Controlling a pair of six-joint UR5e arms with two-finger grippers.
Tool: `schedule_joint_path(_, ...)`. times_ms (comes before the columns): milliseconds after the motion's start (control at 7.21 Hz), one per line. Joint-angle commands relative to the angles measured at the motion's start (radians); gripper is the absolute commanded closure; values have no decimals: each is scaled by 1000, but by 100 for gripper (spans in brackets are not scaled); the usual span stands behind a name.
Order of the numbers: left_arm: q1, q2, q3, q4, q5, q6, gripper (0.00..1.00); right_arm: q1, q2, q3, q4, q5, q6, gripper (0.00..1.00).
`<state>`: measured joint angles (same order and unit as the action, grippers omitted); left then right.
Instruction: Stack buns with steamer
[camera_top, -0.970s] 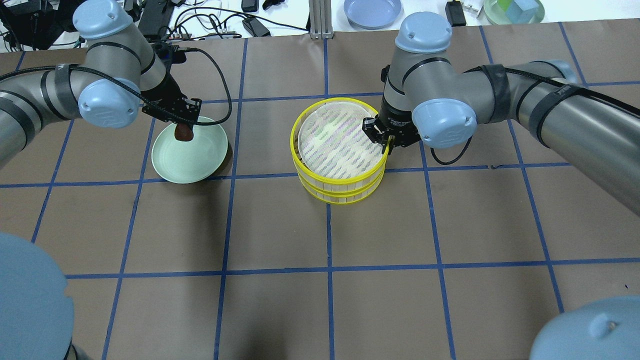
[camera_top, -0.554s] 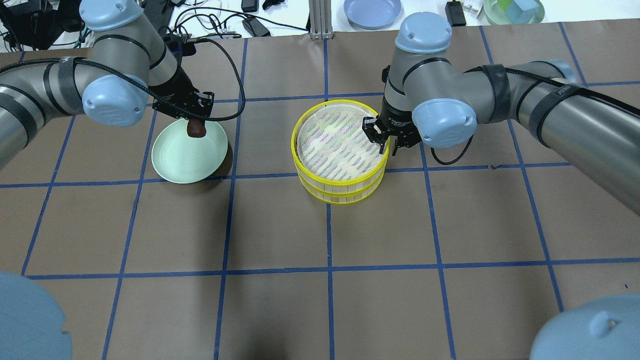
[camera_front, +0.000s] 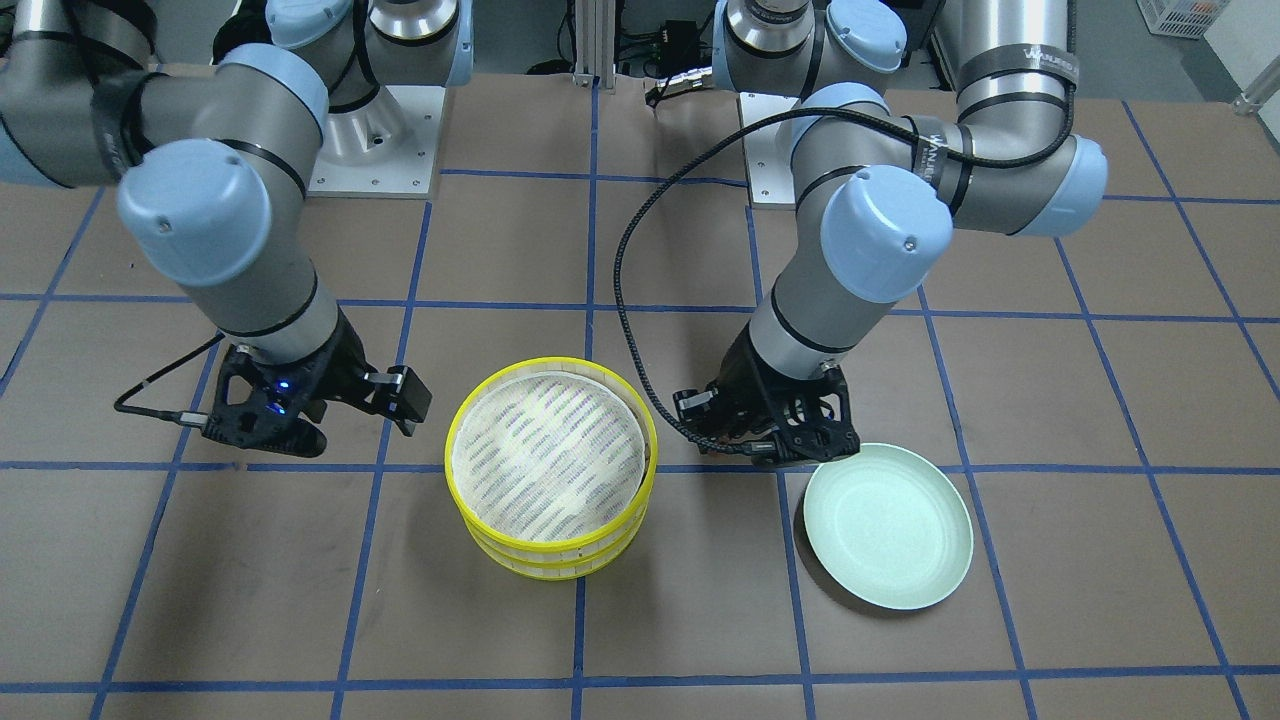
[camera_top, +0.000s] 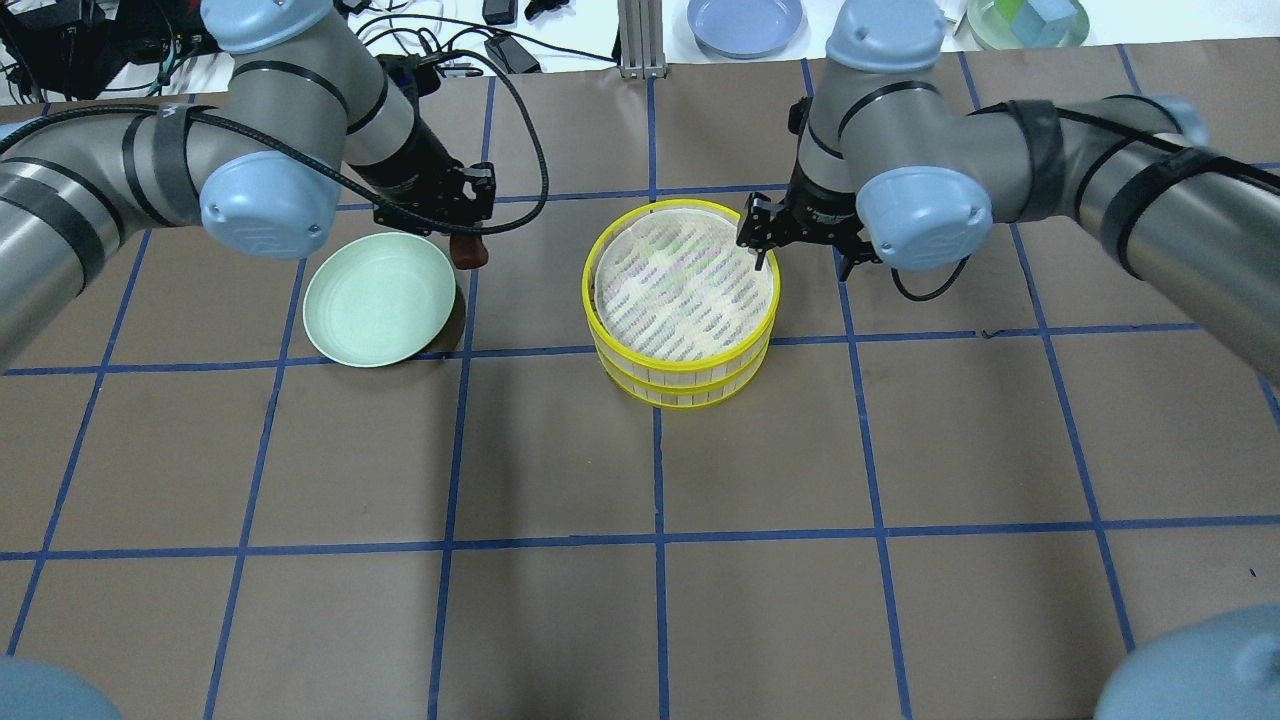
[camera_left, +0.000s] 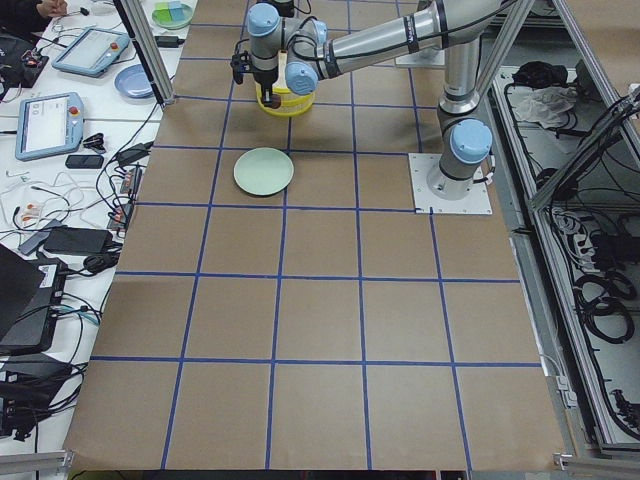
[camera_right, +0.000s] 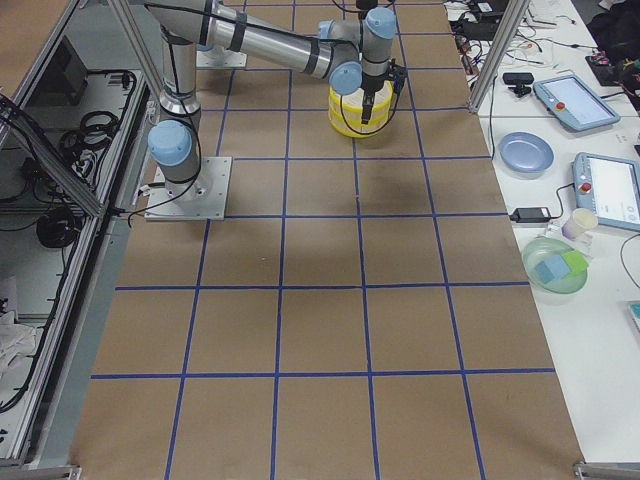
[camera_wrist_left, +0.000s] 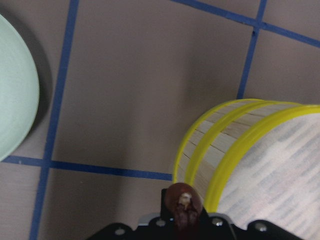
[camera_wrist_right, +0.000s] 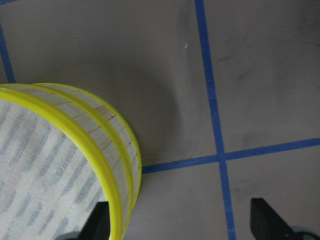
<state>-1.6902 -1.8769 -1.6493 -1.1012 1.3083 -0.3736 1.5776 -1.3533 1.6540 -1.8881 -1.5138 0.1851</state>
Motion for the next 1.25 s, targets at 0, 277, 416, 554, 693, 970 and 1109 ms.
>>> schedule_joint_path(0, -26, -14, -3, 3, -167, -100, 100, -21, -136, -102, 247, -3, -27, 0)
schedule_joint_path(277, -34, -48, -12, 6, -172, -96, 70, -2, -193, -174, 330, -28, -27, 0)
schedule_joint_path(416, -39, -63, -12, 6, -172, -99, 12, 2, -213, -175, 307, -34, -35, 0)
schedule_joint_path(554, -39, -70, -12, 4, -194, -105, 0, 2, -222, -168, 297, -67, -73, 0)
schedule_joint_path(693, -39, -70, -10, 4, -214, -105, 0, 2, -221, -160, 291, -69, -110, 0)
schedule_joint_path(970, -39, -70, -6, 4, -216, -108, 0, 2, -219, -151, 287, -59, -142, 0)
schedule_joint_path(1109, -39, -70, -6, 6, -216, -135, 0, 2, -219, -149, 285, -57, -171, 0)
